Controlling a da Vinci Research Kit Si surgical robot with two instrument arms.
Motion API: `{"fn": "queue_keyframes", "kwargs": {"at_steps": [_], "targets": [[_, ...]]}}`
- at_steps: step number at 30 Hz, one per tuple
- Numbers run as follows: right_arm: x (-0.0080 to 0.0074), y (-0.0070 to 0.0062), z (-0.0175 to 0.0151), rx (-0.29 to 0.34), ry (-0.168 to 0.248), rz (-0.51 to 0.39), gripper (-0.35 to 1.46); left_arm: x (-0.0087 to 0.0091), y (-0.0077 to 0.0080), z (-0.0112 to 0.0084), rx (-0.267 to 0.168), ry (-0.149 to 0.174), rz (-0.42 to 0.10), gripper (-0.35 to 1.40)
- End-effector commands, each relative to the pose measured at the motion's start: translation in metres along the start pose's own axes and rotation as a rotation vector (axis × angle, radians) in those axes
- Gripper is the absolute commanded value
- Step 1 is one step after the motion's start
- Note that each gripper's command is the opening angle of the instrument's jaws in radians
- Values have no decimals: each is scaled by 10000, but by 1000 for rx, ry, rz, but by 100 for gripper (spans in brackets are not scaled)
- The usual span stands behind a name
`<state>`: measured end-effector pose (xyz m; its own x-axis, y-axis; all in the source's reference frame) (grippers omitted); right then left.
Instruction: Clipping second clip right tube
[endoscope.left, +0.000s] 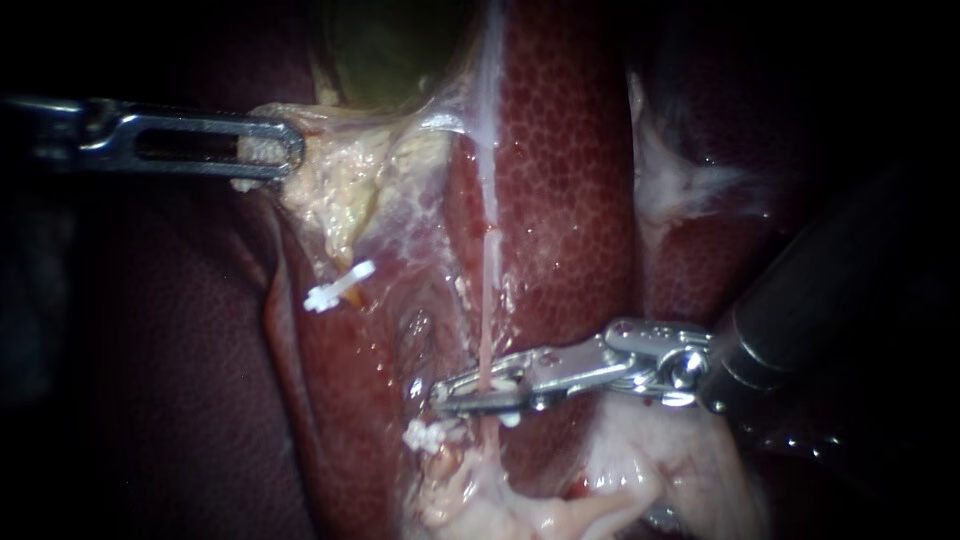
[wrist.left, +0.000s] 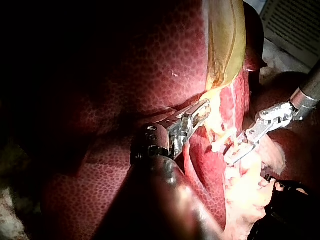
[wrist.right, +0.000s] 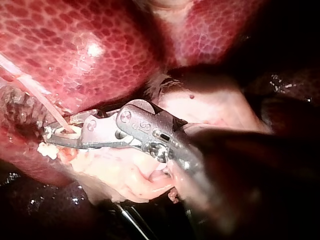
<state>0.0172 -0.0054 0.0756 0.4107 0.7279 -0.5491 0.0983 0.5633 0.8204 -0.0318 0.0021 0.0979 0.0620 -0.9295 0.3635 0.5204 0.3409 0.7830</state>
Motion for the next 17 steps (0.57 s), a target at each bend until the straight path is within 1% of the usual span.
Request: {"fn": "queue_keyframes", "kwargs": {"at_steps": [1,10,17], "targets": [[0,0,0,-1,-5,-1,-35,0,0,0,0,0,0,-35],[0,-1,-1,2,-9,-1,-35,0,0,0,0,0,0,-35],[0,0,-2,11,-12,17,-35,0,0,0,0,0,0,-35]]}}
